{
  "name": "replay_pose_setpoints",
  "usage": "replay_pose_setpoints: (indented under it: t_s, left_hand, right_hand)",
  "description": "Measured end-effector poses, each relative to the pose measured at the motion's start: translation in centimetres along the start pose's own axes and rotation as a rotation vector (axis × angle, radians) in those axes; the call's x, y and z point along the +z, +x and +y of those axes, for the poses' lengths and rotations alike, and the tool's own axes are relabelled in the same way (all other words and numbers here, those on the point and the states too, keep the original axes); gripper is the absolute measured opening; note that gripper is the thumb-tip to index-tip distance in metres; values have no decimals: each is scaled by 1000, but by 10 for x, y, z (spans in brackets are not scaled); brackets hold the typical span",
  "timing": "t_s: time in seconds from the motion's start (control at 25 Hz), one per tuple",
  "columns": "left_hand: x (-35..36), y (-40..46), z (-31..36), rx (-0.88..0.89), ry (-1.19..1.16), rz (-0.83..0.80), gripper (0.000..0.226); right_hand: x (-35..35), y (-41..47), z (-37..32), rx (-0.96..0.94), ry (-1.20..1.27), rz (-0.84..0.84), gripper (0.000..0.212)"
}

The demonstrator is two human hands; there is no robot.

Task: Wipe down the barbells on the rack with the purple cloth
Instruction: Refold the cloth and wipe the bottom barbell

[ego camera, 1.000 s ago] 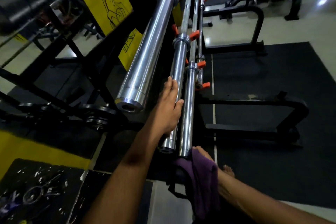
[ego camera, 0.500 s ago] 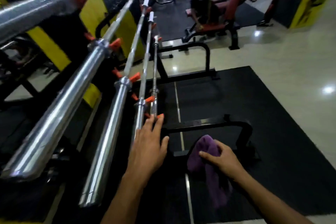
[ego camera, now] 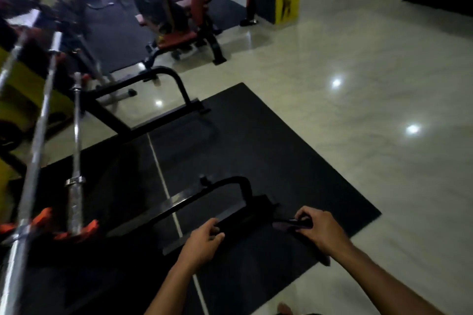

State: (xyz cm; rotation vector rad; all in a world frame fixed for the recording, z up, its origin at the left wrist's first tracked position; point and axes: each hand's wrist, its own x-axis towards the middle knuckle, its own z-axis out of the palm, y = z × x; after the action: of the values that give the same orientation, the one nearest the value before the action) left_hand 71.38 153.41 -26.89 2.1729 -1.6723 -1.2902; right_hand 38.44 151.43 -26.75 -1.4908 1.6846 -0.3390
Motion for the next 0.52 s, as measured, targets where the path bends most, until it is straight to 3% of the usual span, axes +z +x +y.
replay_pose_setpoints:
  t_s: [0.28,0.52]
  left_hand:
    - [21,131,63,62,100,-108,44]
    - [6,261,122,46,91,-166,43]
  right_hand:
    - [-74,97,72,196,-67,51,25]
    - [-129,213,91,400,-238,-95,42]
